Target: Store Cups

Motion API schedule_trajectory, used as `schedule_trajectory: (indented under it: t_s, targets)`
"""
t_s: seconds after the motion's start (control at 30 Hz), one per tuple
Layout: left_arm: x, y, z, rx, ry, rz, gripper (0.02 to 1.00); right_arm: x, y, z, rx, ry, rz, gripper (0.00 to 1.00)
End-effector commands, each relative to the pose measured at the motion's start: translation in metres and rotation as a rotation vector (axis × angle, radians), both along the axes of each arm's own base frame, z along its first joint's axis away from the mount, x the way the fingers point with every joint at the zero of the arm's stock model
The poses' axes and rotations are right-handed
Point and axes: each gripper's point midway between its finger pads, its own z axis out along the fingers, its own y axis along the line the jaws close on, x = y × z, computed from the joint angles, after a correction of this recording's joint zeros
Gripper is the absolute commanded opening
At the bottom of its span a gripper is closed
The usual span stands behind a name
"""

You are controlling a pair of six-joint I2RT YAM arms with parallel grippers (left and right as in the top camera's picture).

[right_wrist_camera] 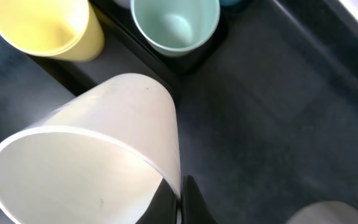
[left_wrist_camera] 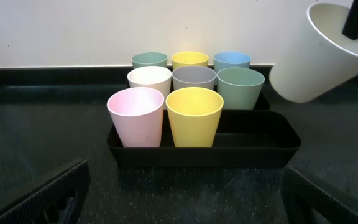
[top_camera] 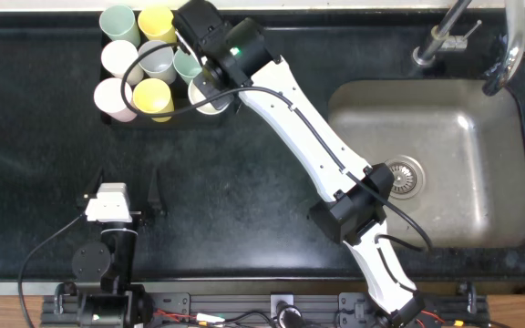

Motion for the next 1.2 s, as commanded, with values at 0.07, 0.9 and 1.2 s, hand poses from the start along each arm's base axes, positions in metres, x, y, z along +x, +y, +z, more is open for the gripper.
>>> schedule_trajectory:
  t_s: [0.07,0.9,1.2]
  targets:
    - [0.000,0.000,0.000,-0.007,-0.001,0.002,1.000,-0.005,0.012,-0.003,0.095,0.068,-0.068,0.042]
    - [0.000,0.000,0.000,-0.007,-0.001,0.002,0.998,0.012,0.022,-0.071,0.053,0.153,-0.086,0.042]
    - [0.000,0.000,0.000,-0.007,-0.001,0.002,0.998,0.014,0.022,-0.075,0.051,0.154,-0.088,0.042]
